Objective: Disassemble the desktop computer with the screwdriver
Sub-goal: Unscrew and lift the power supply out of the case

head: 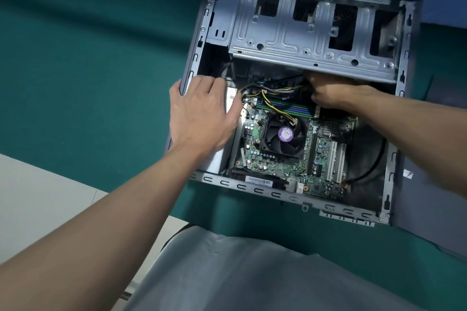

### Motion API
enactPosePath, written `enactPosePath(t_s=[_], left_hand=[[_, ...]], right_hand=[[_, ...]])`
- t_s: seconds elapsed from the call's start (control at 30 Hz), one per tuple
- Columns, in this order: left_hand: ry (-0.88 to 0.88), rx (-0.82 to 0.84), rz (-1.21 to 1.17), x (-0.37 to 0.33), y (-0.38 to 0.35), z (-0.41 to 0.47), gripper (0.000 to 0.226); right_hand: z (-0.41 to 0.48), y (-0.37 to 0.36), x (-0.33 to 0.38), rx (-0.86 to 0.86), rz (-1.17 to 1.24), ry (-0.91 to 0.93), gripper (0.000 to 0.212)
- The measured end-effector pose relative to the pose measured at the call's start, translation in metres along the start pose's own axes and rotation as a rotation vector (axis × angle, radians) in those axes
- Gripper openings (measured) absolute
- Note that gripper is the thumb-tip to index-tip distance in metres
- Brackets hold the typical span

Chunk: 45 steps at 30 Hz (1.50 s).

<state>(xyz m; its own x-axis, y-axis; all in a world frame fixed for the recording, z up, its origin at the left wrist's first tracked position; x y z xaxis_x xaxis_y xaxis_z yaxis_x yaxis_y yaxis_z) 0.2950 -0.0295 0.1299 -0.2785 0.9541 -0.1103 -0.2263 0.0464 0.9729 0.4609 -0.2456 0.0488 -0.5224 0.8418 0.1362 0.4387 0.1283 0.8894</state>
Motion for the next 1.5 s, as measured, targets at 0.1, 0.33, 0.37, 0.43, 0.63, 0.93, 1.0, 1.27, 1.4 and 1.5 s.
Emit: enactPosePath(t_s=[0.1, 0.33, 0.37, 0.43, 0.63, 0.93, 1.0, 1.27, 1.4, 1.5], left_hand=[[-0.007, -0.001, 0.000, -0.001, 0.000, 0.000, 0.039], [-0.005, 0.007, -0.004, 0.000, 0.001, 0.000, 0.040], [-0.006, 0.010, -0.004, -0.001, 0.002, 0.001, 0.040], [-0.010, 0.008, -0.005, -0.001, 0.001, 0.000, 0.040], [-0.005, 0.000, -0.009, 0.000, 0.001, 0.000, 0.039], [-0.009, -0.020, -0.021, 0.000, 0.001, 0.000, 0.037], [-0.012, -0.027, -0.021, -0.001, 0.001, 0.000, 0.037], [-0.014, -0.029, -0.019, -0.001, 0.002, 0.000, 0.039], [-0.018, -0.038, -0.014, -0.001, 0.001, -0.002, 0.038], [-0.009, -0.045, -0.025, -0.001, 0.000, -0.003, 0.038]], right_hand=[[0.000, -0.002, 0.000, -0.042, -0.006, -0.002, 0.029], [0.002, 0.000, 0.001, 0.004, 0.014, -0.019, 0.030], [0.002, 0.002, 0.001, 0.007, 0.021, -0.018, 0.034], [0.000, 0.001, 0.002, -0.093, -0.039, 0.048, 0.032], [0.004, 0.001, -0.001, -0.032, -0.001, 0.029, 0.037], [0.001, -0.001, 0.001, -0.035, -0.015, 0.002, 0.034], [0.003, -0.001, -0.003, 0.047, 0.045, -0.069, 0.042], [-0.003, 0.002, 0.003, -0.057, 0.029, -0.028, 0.033], [-0.007, 0.002, 0.005, -0.144, -0.039, 0.036, 0.031], [-0.007, 0.000, 0.008, -0.130, -0.063, 0.057, 0.029]])
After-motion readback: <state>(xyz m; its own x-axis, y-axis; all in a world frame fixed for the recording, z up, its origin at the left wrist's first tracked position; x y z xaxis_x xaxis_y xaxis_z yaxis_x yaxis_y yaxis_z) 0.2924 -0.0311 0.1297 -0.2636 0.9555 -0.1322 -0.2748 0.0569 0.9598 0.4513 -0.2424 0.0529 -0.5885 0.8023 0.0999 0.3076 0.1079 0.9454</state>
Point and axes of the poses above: each hand's wrist, its own z-axis towards the middle knuckle, its own y-axis out of the back of the hand, x = y × z, the point moved 2 cm from there along z, towards the middle knuckle, and after that the axes turned 10 degrees about -x, right-handed, at the moved point
